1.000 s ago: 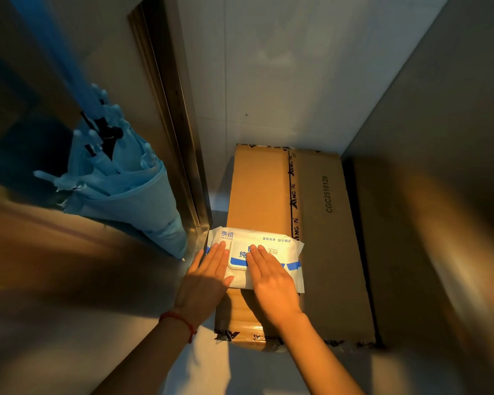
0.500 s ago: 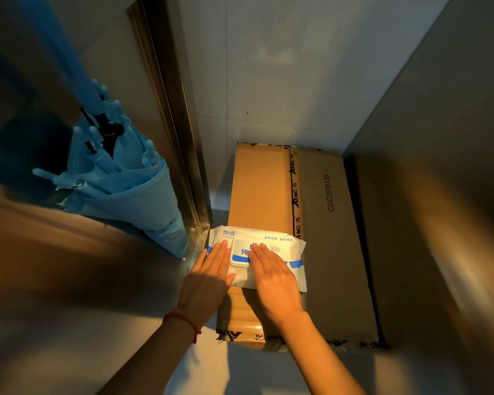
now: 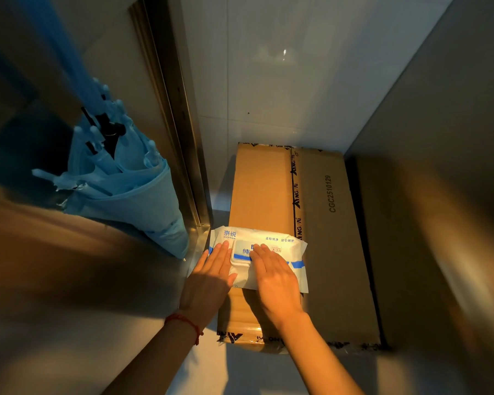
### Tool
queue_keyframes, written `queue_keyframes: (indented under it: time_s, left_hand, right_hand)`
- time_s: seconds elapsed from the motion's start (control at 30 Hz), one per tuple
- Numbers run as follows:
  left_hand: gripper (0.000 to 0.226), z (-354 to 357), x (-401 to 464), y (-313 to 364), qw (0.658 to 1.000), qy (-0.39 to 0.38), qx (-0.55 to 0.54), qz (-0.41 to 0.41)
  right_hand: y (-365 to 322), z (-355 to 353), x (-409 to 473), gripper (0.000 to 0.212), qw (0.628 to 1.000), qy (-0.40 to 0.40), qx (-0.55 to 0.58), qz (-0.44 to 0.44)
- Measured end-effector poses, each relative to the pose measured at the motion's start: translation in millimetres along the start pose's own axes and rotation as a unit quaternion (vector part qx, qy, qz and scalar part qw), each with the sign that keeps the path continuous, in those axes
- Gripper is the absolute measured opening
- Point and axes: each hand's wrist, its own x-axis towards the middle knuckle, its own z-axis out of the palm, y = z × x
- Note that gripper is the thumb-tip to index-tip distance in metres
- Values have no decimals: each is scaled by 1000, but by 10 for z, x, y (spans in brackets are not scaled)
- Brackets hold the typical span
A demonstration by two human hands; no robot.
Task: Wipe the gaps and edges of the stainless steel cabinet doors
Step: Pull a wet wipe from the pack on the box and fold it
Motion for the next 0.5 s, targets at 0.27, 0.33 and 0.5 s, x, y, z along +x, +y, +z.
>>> queue_keyframes:
  time_s: [0.27,0.33,0.5]
  left_hand:
    - [68,-51,1,-2,1000,0,10,1]
    - [71,-42,4,-14,1000,9,3,-2]
    - [74,-9,16,-29,1000,19,-14,-9]
  right_hand:
    - [91,-104,202,65,1000,19,-1,-11]
    - [102,-108,193,67,999,25,-12,-22]
    - [116,-105,277,70,998,40,-15,-45]
